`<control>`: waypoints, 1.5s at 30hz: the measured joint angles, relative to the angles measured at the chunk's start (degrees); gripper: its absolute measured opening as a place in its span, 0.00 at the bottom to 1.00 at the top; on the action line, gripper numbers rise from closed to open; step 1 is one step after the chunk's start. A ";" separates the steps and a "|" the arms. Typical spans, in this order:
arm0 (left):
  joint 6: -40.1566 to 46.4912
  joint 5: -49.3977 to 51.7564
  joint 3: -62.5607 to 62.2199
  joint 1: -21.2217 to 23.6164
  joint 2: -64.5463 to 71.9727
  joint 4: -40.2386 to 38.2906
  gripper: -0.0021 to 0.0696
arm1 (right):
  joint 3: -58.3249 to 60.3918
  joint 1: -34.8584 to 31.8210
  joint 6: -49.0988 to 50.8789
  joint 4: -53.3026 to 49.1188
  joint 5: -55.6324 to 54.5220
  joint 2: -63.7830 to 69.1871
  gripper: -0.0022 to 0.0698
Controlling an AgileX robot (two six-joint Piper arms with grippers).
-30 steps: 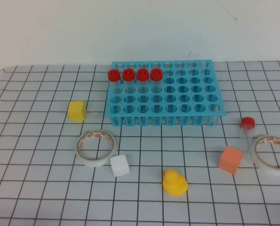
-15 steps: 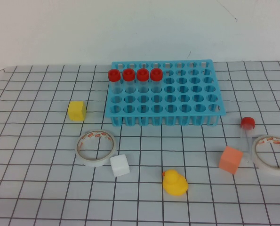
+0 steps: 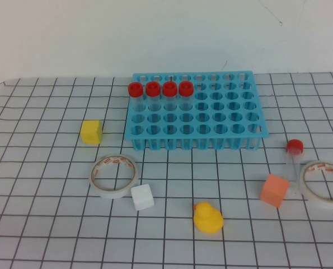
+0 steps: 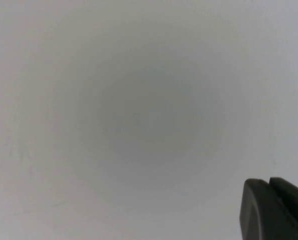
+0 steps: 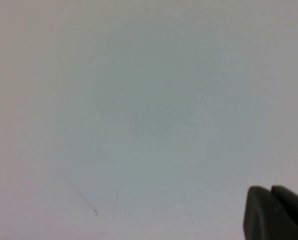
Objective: Place the test tubes
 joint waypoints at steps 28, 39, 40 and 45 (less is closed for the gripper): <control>0.00 51.96 -27.80 0.00 23.92 -7.17 0.03 | -49.10 0.08 -31.04 30.55 65.18 57.75 0.03; 0.94 51.42 -17.91 0.00 23.92 -7.91 0.03 | -56.81 10.27 -33.48 32.82 62.07 85.49 0.03; 1.18 50.73 -16.77 0.00 23.92 -7.80 0.03 | -58.04 10.79 -33.15 32.55 62.22 87.21 0.03; 1.50 48.01 -14.45 0.00 23.92 -8.07 0.03 | -63.88 11.63 -30.53 30.37 62.92 93.72 0.04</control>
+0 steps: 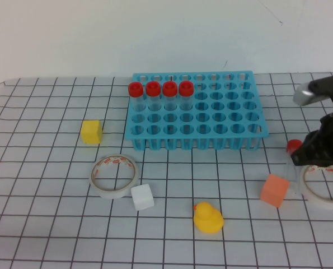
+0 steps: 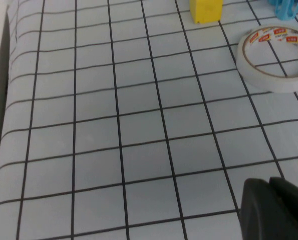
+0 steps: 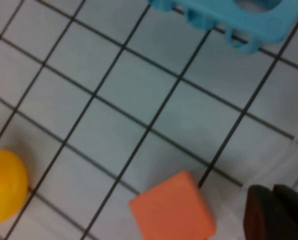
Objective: Place the test tubes
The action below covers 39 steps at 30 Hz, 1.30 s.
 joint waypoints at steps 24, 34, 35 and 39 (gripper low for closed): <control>0.47 -1.83 0.65 0.00 0.00 -0.12 0.03 | -12.39 0.11 12.82 -8.48 2.27 16.55 0.50; 0.62 -2.22 0.74 0.00 0.00 -0.02 0.03 | -13.70 0.11 13.32 -7.86 2.01 17.47 0.36; 0.62 -2.22 0.74 0.00 0.00 -0.02 0.03 | -14.24 0.11 13.82 -7.86 2.28 17.70 0.36; 0.62 -2.32 0.74 0.00 0.00 -0.13 0.03 | -17.00 0.11 15.52 -7.78 3.65 18.14 0.36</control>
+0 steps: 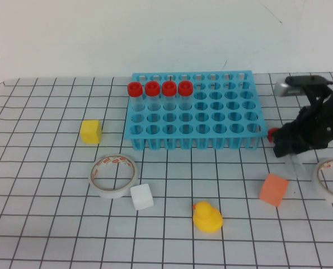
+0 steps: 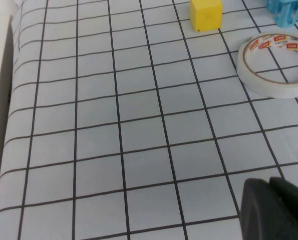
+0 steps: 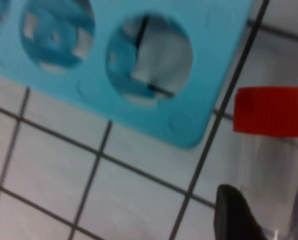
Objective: Place the test tubes
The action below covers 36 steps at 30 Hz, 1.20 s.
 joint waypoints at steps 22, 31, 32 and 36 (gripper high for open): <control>1.33 -13.07 0.00 0.00 0.00 -8.29 0.03 | 5.31 8.15 5.81 -10.92 -16.44 -31.67 0.36; 14.54 -16.87 -4.44 -1.40 0.00 -21.56 0.03 | 25.38 29.42 4.68 -9.16 -46.72 -40.06 0.36; 16.67 -16.49 -4.99 -2.14 0.00 -23.95 0.03 | 26.60 31.60 4.68 -9.16 -49.55 -39.67 0.36; 29.73 -14.41 -5.98 -6.44 0.00 -39.46 0.03 | 28.15 38.82 4.68 -9.78 -57.09 -37.21 0.36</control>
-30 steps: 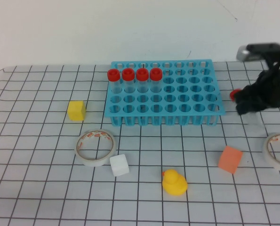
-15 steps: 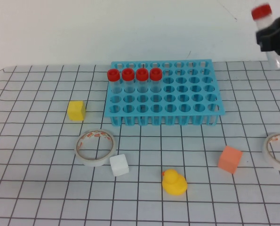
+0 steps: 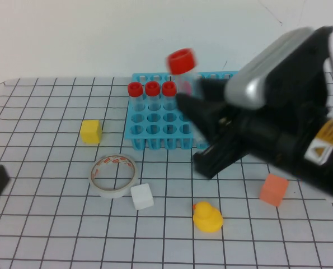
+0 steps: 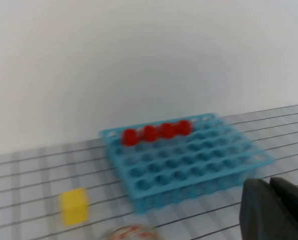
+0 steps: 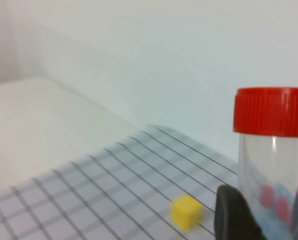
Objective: Place the test tubes
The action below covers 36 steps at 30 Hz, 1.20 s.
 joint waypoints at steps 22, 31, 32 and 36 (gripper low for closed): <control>36.53 2.66 0.00 -5.97 0.00 -38.07 0.78 | 0.00 16.17 0.64 -9.63 -23.58 13.79 0.36; 36.53 0.51 0.00 -5.97 0.00 -37.90 0.80 | 0.00 16.17 7.64 -21.16 -25.70 13.79 0.36; 36.53 0.76 0.00 -5.97 0.00 -37.90 0.79 | 0.00 16.17 7.94 -21.76 -25.70 13.79 0.36; 36.53 2.49 0.00 -5.97 0.00 -37.90 0.69 | 0.00 16.17 9.10 -25.93 -25.90 13.79 0.36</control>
